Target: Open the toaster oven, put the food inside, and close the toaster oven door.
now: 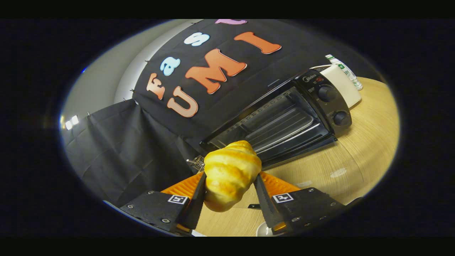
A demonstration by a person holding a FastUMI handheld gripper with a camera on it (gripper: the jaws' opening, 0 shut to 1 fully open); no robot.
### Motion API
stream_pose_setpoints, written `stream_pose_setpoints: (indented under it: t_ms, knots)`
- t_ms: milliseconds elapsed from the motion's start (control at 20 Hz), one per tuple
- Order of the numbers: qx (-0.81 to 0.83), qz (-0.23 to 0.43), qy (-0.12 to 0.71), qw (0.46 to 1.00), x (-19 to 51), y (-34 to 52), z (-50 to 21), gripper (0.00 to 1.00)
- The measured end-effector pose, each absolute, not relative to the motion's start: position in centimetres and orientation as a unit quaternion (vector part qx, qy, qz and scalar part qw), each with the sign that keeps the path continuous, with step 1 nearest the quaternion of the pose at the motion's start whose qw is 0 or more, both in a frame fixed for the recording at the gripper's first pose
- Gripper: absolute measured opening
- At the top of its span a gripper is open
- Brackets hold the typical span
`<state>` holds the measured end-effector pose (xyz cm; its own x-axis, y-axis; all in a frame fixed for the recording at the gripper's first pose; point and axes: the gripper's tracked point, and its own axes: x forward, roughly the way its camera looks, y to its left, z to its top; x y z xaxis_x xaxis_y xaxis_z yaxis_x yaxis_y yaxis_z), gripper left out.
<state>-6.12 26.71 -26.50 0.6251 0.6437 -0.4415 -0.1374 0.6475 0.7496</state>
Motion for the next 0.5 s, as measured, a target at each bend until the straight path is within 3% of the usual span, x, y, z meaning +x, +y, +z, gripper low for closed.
stream_pose_setpoints:
  t_ms: [500]
  knots:
    - [0.358,0.203,0.351,0.841,2.2,29.0,-30.2,0.71]
